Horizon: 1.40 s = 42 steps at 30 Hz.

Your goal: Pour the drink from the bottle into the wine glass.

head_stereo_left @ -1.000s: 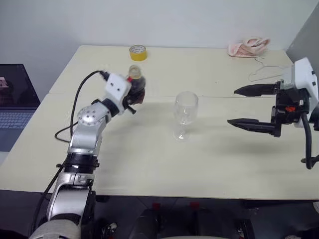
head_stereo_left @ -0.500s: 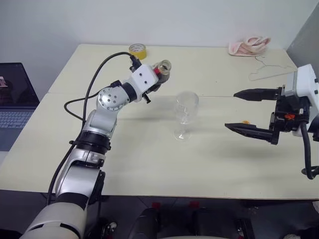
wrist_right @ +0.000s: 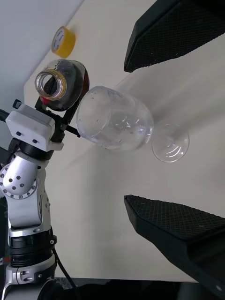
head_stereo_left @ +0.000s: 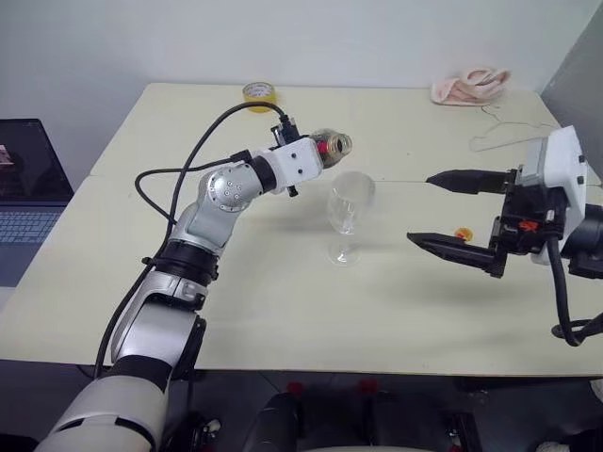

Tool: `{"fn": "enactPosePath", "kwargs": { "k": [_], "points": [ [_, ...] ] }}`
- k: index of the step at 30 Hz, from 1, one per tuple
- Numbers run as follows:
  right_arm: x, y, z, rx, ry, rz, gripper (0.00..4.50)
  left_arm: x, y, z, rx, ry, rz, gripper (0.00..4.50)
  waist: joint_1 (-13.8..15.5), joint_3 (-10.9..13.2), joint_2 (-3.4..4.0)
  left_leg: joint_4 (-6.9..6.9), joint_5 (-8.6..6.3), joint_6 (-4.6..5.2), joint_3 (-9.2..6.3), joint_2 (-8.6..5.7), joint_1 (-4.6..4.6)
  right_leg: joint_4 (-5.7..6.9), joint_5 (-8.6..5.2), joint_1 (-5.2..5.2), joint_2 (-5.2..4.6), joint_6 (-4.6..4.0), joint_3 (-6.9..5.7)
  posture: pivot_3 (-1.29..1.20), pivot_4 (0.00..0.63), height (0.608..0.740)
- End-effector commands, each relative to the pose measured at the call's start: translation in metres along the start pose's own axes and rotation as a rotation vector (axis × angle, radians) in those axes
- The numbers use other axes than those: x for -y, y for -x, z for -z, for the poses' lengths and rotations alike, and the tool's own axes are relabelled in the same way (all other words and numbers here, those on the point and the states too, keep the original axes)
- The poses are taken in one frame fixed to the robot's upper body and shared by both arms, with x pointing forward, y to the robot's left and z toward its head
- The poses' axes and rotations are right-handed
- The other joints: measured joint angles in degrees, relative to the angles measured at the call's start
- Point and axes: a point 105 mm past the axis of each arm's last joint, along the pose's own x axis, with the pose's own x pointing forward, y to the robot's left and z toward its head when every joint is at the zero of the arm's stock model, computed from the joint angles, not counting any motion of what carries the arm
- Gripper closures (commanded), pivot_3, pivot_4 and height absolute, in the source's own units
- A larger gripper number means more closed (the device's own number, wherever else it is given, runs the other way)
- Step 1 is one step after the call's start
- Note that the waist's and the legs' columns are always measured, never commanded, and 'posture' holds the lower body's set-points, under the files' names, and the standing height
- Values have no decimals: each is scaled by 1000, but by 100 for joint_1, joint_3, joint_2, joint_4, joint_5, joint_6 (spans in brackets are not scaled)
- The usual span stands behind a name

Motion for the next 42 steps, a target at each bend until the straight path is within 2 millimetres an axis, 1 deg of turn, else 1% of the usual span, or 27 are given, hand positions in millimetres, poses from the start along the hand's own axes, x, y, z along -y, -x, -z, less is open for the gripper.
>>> {"fn": "enactPosePath", "kwargs": {
  "k": [1, 13, 16, 21, 42],
  "points": [
    [-4, -1, -10, 29, 37, -9, 0, -20, -2, -19, 68, -76, -60, 3375, 0, 0, 0, 4, 0, 0, 0, 0, 0, 3, 0, 0, 0, 0, 0, 0, 150, 740],
    [-4, -4, -11, 33, 34, -14, 0, -23, 0, -18, 71, -219, -84, 3375, -3, 0, 0, 28, -1, 2, -4, -4, -8, 16, 0, -2, -1, 0, 0, 0, 150, 740],
    [-4, -5, -11, 34, 34, -15, 0, -23, 0, -20, 77, -300, -84, 3375, -3, 0, 0, 29, -1, 2, -4, -6, -10, 17, 0, -2, -3, 0, -1, 0, 150, 740],
    [-4, -4, -11, 33, 34, -14, 0, -25, 1, -19, 77, -323, -101, 3375, -4, 0, 0, 30, -1, 2, -5, -8, -9, 23, -1, -3, -4, 1, 0, 0, 150, 740],
    [-2, -4, -9, 23, 36, 4, 0, -35, 2, -29, 117, -499, -159, 3375, -6, 0, -1, 32, -1, 2, -5, -13, -10, 29, -1, -5, -8, 1, 0, 0, 150, 740]
  ]
}}
